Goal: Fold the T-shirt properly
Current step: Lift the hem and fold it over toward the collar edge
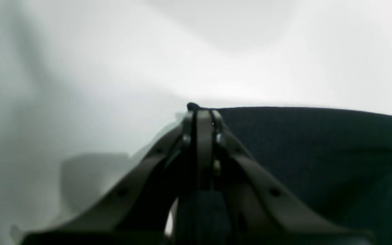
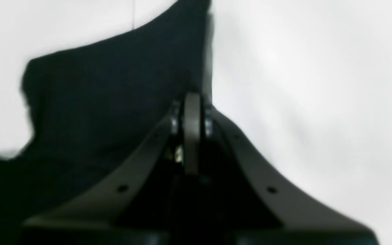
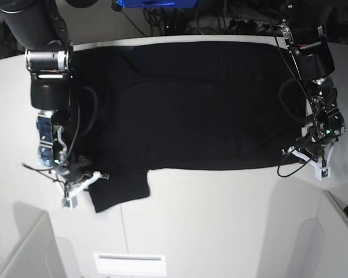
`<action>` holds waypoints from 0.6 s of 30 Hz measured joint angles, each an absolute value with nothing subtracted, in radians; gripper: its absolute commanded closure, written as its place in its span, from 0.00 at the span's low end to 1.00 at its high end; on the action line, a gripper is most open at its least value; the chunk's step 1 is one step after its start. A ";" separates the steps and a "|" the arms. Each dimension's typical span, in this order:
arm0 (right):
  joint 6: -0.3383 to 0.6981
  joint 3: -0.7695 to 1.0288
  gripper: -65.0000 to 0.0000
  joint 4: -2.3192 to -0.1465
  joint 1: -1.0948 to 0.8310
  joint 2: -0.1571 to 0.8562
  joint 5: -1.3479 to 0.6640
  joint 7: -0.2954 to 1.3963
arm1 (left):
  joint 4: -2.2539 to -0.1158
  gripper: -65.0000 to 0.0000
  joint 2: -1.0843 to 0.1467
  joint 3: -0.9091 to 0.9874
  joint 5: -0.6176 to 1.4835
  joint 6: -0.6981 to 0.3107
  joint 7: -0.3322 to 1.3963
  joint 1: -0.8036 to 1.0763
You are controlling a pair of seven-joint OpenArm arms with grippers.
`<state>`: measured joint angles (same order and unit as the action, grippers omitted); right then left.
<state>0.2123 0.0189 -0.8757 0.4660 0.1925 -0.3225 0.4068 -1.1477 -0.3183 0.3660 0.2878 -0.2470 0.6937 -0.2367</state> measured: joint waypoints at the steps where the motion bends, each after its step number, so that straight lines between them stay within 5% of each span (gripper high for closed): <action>1: 0.210 0.032 1.00 -0.916 0.456 0.196 -0.321 0.425 | -1.179 1.00 -0.318 0.366 0.286 -0.247 0.693 -0.219; 18: 0.210 0.191 1.00 -1.275 0.265 0.195 -0.322 0.621 | -1.578 1.00 -0.356 0.378 0.627 -0.240 0.699 0.091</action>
